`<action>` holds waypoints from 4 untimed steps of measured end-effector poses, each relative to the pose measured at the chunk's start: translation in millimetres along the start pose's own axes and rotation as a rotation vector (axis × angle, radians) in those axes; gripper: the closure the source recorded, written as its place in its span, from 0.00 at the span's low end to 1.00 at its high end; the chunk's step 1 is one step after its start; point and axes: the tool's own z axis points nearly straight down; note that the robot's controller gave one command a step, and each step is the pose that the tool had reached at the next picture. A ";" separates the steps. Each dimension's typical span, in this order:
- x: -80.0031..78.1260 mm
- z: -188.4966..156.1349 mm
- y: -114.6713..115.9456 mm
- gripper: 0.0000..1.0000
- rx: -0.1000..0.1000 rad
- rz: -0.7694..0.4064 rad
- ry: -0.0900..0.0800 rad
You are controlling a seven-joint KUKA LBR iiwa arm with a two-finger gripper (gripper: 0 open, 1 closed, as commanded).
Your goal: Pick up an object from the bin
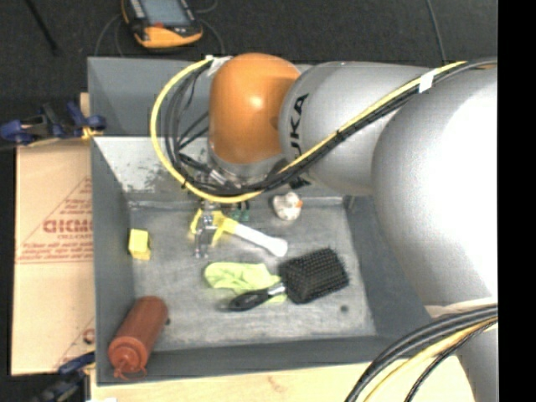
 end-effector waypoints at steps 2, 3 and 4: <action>-19.5 67.7 -48.7 0.00 0.000 0.018 -0.006; -27.5 53.5 -79.4 0.00 0.000 0.199 0.000; -29.1 75.3 -74.6 0.00 0.004 0.058 0.001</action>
Offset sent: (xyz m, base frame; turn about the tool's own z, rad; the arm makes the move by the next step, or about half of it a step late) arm 0.0184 -0.0606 -0.0119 -0.0627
